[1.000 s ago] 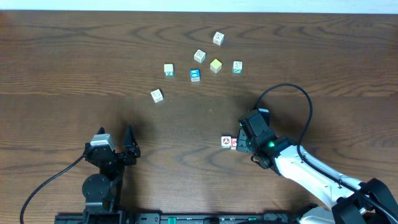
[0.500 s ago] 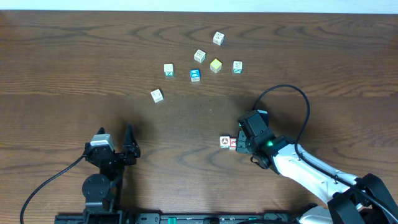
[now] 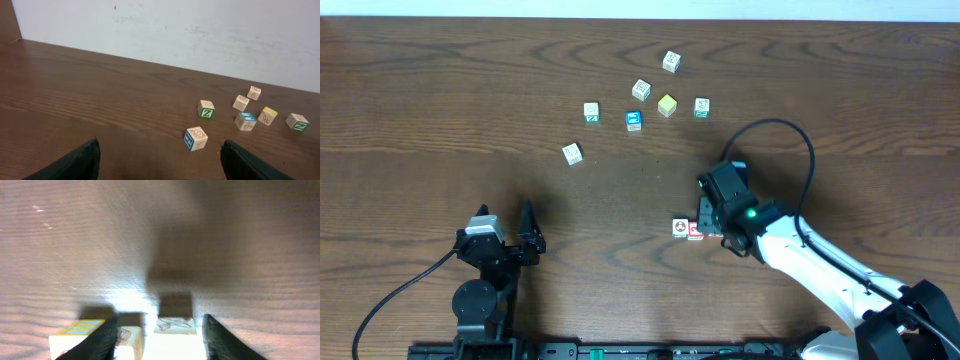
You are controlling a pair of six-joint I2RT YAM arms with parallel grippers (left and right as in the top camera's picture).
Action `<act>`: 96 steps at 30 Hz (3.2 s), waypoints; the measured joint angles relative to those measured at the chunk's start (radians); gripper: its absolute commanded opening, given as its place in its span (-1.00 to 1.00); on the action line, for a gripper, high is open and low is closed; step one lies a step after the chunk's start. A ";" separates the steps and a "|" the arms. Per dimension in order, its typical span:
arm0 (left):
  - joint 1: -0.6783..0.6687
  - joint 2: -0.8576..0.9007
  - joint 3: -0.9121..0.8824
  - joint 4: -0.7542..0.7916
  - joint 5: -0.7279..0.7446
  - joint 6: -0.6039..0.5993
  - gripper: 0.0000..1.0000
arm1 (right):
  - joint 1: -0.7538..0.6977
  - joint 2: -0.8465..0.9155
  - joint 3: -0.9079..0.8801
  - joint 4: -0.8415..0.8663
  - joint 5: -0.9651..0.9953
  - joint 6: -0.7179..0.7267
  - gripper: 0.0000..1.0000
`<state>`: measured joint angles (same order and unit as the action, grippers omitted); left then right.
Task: Lift 5 blocks
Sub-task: 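Place the A block to the right of the red 3 block, then open the right gripper and reach to the animal-picture block, then grasp the animal-picture block and carry it toward the row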
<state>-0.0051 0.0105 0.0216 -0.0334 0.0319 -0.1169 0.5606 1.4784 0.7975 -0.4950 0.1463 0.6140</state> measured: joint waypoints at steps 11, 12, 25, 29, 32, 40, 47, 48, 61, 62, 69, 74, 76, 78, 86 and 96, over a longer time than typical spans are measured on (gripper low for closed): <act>0.000 0.000 0.000 0.000 0.000 0.000 0.55 | -0.207 0.067 0.179 0.198 0.003 -0.153 0.78; 0.000 0.000 0.000 0.000 0.000 0.000 0.55 | -0.226 0.094 0.211 0.203 -0.001 -0.168 0.79; 0.000 0.000 0.000 0.000 0.000 0.000 0.55 | -0.254 0.584 0.648 0.210 -0.045 -0.260 0.65; 0.000 0.000 0.000 0.000 0.000 0.000 0.54 | -0.253 0.689 0.696 0.212 -0.049 -0.262 0.47; 0.000 0.000 0.000 0.000 0.000 0.000 0.55 | -0.251 0.731 0.702 0.213 -0.047 -0.266 0.21; 0.000 0.000 0.000 0.000 0.000 0.000 0.54 | -0.244 0.733 0.729 0.232 -0.048 -0.260 0.01; 0.000 0.000 0.000 0.000 0.000 0.000 0.55 | -0.244 0.733 0.731 0.237 -0.050 -0.262 -0.28; 0.000 0.000 0.000 0.000 0.000 0.000 0.54 | -0.244 0.733 0.731 0.238 -0.050 -0.263 -0.35; 0.000 0.000 0.000 0.000 0.000 -0.003 0.55 | -0.237 0.676 0.752 0.076 -0.059 -0.259 -0.98; 0.000 0.000 0.000 0.000 0.000 -0.003 0.55 | -0.236 0.656 0.752 0.021 -0.058 -0.259 -0.97; 0.000 0.000 0.000 0.000 0.000 -0.003 0.55 | -0.232 0.298 0.622 -0.166 0.023 -0.259 -0.97; 0.000 0.000 0.000 0.000 0.000 -0.003 0.55 | -0.230 -0.106 0.365 -0.168 0.072 -0.241 -0.97; 0.000 0.000 0.000 0.000 0.000 -0.003 0.54 | -0.230 -0.246 0.232 -0.174 0.075 -0.221 -0.98; 0.000 0.000 0.000 0.000 0.000 -0.006 0.55 | -0.230 -0.359 0.095 -0.176 0.062 -0.196 -0.98; 0.000 0.000 0.000 0.000 0.000 -0.007 0.55 | -0.230 -0.534 -0.302 -0.071 0.011 -0.071 -0.84; 0.000 0.000 0.000 0.000 0.000 -0.007 0.55 | -0.230 -0.340 -0.323 0.146 -0.051 -0.040 -0.83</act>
<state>-0.0051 0.0101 0.0216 -0.0338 0.0319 -0.1242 0.3302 1.1389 0.4740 -0.3492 0.0952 0.5743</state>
